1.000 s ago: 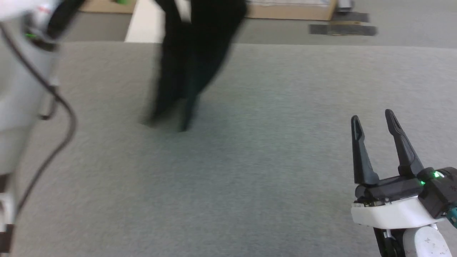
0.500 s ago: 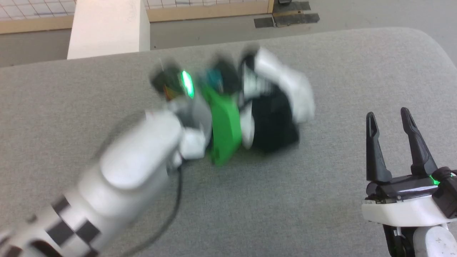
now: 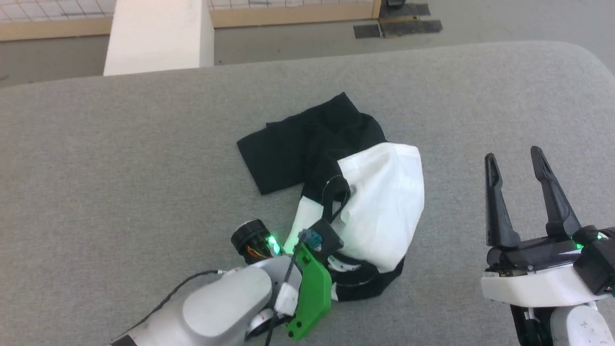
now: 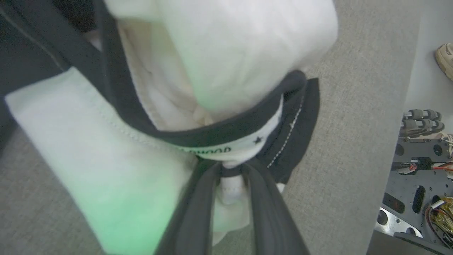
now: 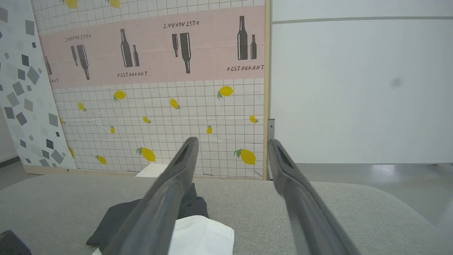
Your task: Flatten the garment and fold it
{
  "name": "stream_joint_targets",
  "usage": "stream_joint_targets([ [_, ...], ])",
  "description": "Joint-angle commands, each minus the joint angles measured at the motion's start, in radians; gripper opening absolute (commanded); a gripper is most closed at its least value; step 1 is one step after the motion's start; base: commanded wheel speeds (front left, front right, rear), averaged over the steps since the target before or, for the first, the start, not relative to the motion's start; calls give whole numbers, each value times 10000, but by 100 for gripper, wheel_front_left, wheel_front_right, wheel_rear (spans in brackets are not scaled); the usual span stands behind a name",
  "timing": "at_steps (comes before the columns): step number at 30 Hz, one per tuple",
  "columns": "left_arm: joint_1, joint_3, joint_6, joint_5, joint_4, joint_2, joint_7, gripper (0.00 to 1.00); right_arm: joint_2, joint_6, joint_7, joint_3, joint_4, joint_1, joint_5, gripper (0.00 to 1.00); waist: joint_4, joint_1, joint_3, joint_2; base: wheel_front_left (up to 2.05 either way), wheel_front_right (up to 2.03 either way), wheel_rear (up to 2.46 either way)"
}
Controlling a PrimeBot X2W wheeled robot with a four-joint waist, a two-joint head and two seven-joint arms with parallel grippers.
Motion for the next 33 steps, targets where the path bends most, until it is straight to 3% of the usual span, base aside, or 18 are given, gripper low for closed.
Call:
stream_joint_targets([
  [1, 182, 16, -28, 117, 130, -36, -435, 100, 10, -17, -51, 42, 35, 196, -85, 100, 136, 1, -265, -1, 0, 0, 0],
  [3, 73, 284, 123, 293, 53, -63, -1225, 100, 10, -17, -51, 46, 65, 319, -100, 100, 213, 1, -497, -1, 0, 0, 0],
  [6, -15, 840, 746, 531, -345, -61, -2365, 100, 10, -17, -51, -17, 80, 538, -105, 100, 377, 1, -815, -1, 0, 0, 0],
  [12, 124, 2372, 2784, 974, -1243, 200, -4412, 100, 10, -17, -51, -76, 64, 854, -90, 100, 802, 1, -1272, -1, 0, 0, 0],
  [17, 805, 4222, 4635, 1767, -2018, 456, -4779, 100, 10, -17, -51, -208, 80, 960, 101, 100, 1064, 1, -1439, -1, 0, 0, 0],
  [23, 2878, 6914, 5958, 3462, -3301, 473, -4788, 100, 10, -17, -51, -539, 160, 987, 313, 100, 1271, 1, -1456, -1, 0, 0, 0],
  [27, 4265, 8326, 5818, 4051, -3705, 76, -4789, 100, 10, -17, -51, -670, 215, 1032, 328, 100, 1372, 1, -1459, -1, 0, 0, 0],
  [33, 5876, 9728, 4730, 4732, -3603, -687, -4790, 100, 11, -17, -51, -711, 345, 1115, 332, 100, 1467, 1, -1481, -1, 0, 0, 0],
])
